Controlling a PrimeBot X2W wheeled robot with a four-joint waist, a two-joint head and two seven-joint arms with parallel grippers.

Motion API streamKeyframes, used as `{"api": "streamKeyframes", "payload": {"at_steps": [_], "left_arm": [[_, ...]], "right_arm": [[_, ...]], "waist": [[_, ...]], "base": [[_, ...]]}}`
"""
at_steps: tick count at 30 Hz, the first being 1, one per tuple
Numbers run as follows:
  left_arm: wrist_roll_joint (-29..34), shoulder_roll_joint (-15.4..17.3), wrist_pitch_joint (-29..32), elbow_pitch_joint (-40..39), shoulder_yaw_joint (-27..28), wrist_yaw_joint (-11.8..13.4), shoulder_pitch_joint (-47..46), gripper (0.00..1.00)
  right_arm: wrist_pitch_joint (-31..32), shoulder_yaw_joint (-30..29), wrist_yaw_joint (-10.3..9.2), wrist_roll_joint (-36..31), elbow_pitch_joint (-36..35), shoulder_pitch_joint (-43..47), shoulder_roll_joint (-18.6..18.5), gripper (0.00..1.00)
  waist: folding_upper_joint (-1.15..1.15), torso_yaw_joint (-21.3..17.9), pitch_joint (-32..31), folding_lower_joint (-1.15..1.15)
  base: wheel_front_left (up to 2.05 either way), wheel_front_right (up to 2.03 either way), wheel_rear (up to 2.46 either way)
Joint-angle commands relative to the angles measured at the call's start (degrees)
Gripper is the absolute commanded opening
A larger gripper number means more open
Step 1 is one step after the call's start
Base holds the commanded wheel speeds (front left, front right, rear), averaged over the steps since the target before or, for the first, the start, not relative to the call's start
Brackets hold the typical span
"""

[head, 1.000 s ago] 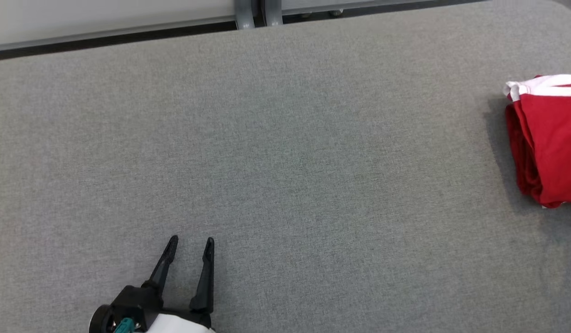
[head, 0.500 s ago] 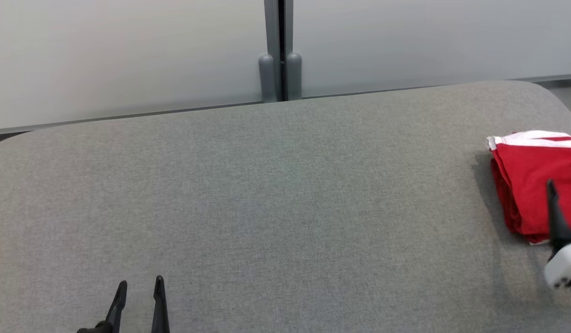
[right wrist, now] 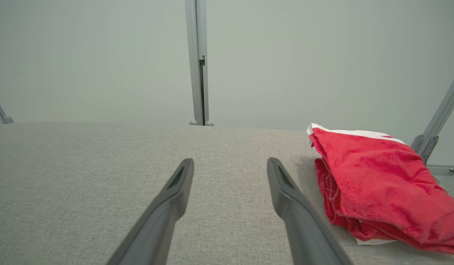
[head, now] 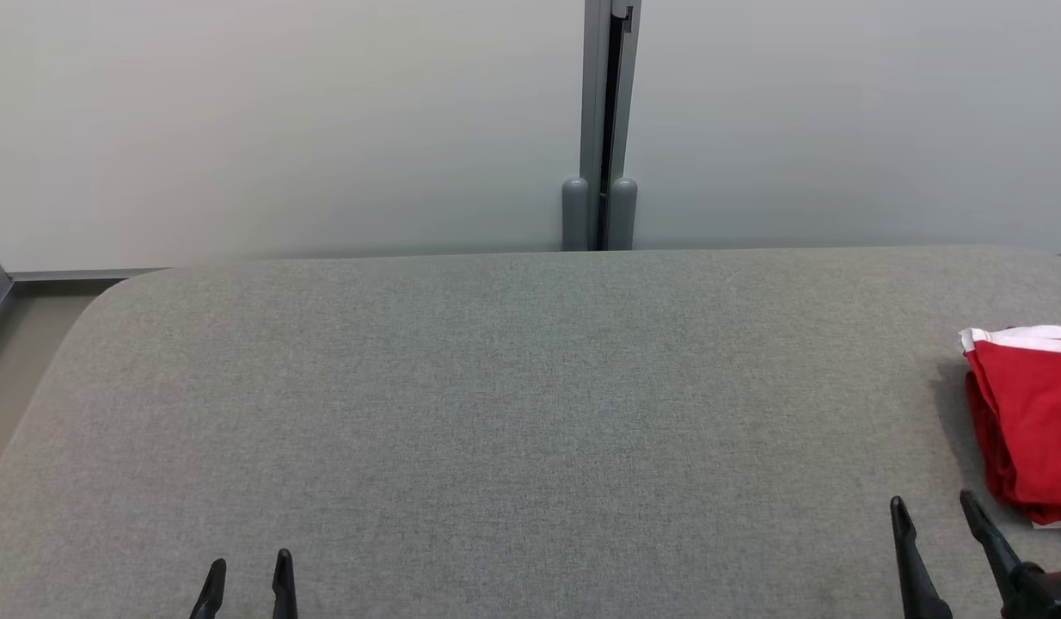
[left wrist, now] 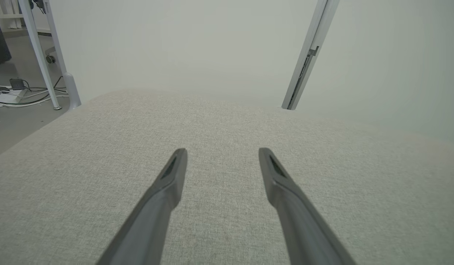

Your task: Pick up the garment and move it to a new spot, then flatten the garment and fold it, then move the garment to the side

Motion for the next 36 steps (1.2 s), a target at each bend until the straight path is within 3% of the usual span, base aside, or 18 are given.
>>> {"api": "streamKeyframes", "payload": {"at_steps": [1, 35, 36], "left_arm": [[0.0, 0.2, 0.0, 0.2, -0.1, -0.4, 0.0, 1.0], [0.1, 0.2, 0.0, 2.3, -1.7, -3.6, -1.3, 1.0], [0.1, 0.0, 0.0, 2.3, -1.7, -3.4, -0.7, 0.0]], "right_arm": [[-0.2, -0.2, -0.01, -0.8, -0.8, 1.0, 0.2, 1.0], [-0.3, 1.1, -0.01, 1.5, 0.4, 1.9, 1.4, 1.0], [0.0, 1.2, 0.0, 1.3, 0.3, 2.2, 1.5, 0.0]], "waist": [[0.0, 0.2, -0.4, 0.0], [0.0, -1.2, -0.9, 0.0], [0.0, -1.2, -0.9, 0.0]], "base": [[0.0, 0.0, 0.0], [0.0, 0.0, 0.0], [0.0, 0.0, 0.0]]}}
